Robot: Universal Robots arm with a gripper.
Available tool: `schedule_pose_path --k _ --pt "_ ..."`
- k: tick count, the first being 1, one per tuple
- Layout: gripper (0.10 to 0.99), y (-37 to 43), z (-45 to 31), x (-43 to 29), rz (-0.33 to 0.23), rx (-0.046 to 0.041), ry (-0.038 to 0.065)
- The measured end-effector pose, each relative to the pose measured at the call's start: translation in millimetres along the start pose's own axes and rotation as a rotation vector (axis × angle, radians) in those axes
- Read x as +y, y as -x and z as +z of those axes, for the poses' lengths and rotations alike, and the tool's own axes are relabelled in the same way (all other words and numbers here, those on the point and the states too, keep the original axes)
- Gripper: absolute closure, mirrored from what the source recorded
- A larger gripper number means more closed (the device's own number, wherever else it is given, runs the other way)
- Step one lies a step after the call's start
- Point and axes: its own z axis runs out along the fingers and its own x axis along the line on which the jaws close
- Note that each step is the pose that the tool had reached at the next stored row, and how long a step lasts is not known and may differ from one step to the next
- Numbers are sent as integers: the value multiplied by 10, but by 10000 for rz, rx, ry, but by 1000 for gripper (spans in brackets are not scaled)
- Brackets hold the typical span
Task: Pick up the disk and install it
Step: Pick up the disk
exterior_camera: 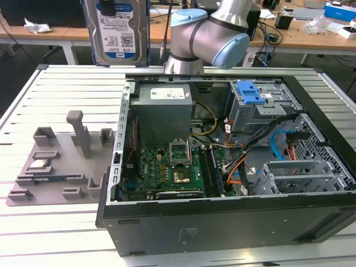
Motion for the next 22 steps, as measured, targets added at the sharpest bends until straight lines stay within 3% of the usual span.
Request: schedule_pose_path --k 12,13,15,17,20,22 --pt "725 4 -3 -572 4 0 70" --pt "725 5 -4 -651 4 0 80" --pt "725 6 -4 -727 2 0 89" --pt "725 7 -5 -851 3 1 105" --pt "725 7 -6 -971 4 1 121" --pt "725 9 -7 -1133 5 2 143"
